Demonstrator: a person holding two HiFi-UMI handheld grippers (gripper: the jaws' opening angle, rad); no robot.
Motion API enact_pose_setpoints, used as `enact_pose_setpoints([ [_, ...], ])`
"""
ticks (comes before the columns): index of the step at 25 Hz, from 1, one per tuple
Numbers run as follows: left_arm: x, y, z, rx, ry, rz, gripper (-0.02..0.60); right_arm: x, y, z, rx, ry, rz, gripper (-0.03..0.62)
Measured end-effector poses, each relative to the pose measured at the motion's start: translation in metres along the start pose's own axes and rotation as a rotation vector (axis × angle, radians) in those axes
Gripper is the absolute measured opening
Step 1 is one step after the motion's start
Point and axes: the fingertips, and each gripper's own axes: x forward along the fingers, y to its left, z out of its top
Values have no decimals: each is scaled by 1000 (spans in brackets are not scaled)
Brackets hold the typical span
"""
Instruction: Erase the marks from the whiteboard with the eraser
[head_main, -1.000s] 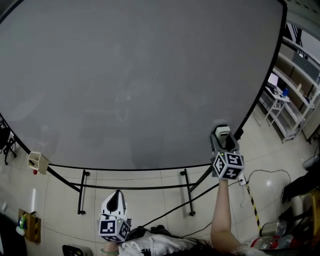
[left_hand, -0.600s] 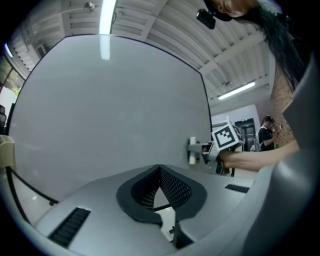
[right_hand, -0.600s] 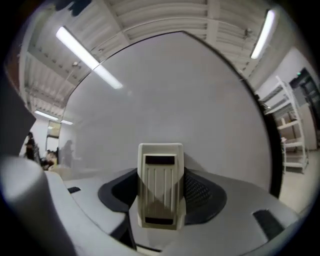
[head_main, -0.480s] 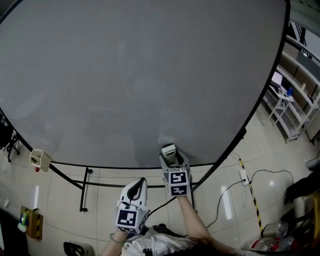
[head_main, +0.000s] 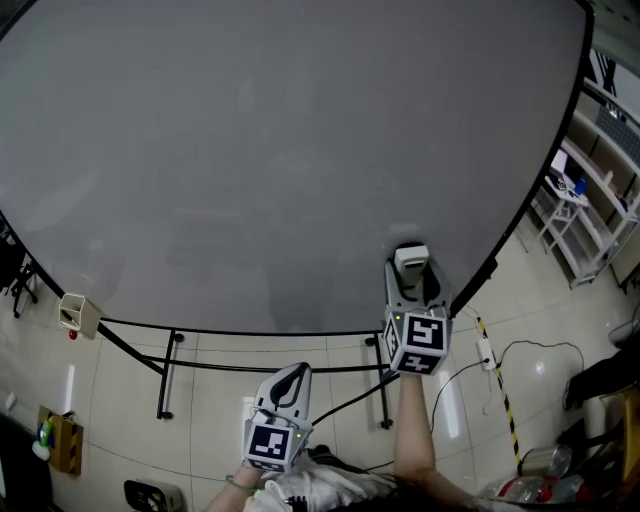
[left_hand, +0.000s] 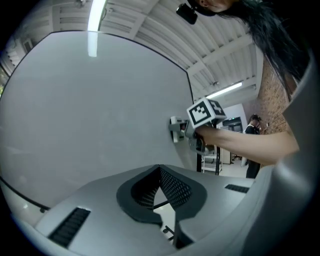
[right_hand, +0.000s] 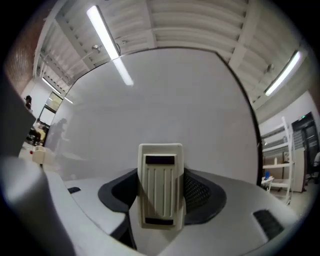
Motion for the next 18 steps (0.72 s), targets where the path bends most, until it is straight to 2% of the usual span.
enact_pose_setpoints([
  [2, -2, 4, 0, -20, 1, 16, 2, 4, -10, 38, 19, -58, -48, 270],
  [5, -6, 19, -9, 12, 13, 36, 2, 11, 8, 36, 21, -50, -57, 272],
  [7, -10, 30, -16, 30, 26, 52, 2, 11, 50, 9, -28, 4, -8, 272],
  [8, -12, 35, -17, 24, 29, 65, 2, 11, 76, -10, -89, 42, 24, 272],
  [11, -22, 46, -23, -14, 30, 125, 2, 11, 150, -89, -301, 160, 134, 272],
  [13, -31, 50, -26, -24, 33, 160, 2, 7, 175, -135, -346, 229, 201, 272],
  [15, -42, 54, -29, -22, 39, 188, 2, 5, 183, -156, -280, 275, 265, 272],
  [18, -65, 64, -36, -30, 64, 233, 2, -3, 183, -140, -27, 273, 346, 273],
])
